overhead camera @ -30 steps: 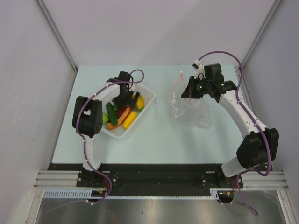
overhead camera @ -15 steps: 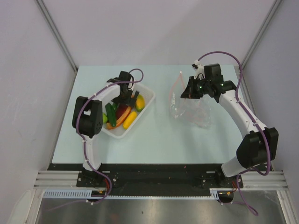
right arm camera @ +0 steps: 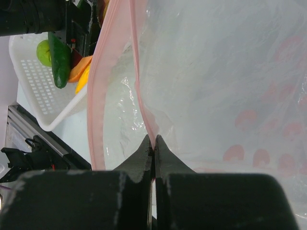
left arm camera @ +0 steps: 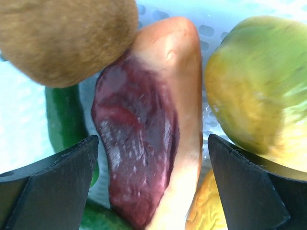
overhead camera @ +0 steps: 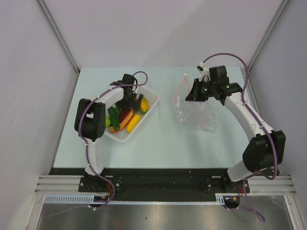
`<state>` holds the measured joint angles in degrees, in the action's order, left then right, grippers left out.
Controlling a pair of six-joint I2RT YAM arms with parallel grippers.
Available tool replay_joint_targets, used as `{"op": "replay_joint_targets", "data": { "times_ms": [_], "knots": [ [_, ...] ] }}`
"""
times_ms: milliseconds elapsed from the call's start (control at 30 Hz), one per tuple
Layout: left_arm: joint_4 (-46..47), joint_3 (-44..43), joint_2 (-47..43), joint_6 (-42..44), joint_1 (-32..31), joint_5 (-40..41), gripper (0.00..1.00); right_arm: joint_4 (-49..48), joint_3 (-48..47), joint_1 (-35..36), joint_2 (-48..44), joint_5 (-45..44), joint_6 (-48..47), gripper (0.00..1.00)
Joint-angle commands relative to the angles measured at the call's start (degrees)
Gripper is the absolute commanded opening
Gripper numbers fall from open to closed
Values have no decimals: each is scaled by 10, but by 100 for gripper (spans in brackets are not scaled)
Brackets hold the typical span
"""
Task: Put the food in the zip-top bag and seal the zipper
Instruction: Pick up the fake food from the bin.
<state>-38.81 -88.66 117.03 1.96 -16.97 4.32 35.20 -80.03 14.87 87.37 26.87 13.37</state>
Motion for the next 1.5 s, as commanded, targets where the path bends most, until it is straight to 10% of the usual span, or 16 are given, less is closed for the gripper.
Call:
{"op": "replay_joint_targets", "data": {
  "times_ms": [0,467,900,1233,1467],
  "knots": [
    [11,-5,22,-2,0,-28,99,-12,-4,-3,1,3,-5,0],
    [-18,-4,-87,-16,0,-38,70,-17,-6,-3,-5,57,4,0],
    [-11,-3,-217,-50,1,-102,70,-144,4,-5,-27,236,173,0],
    [233,24,-369,-136,-3,-303,76,-398,64,2,0,361,422,0],
    [310,-37,-373,-163,-36,-352,77,-234,23,8,21,306,281,0]
  ]
}}
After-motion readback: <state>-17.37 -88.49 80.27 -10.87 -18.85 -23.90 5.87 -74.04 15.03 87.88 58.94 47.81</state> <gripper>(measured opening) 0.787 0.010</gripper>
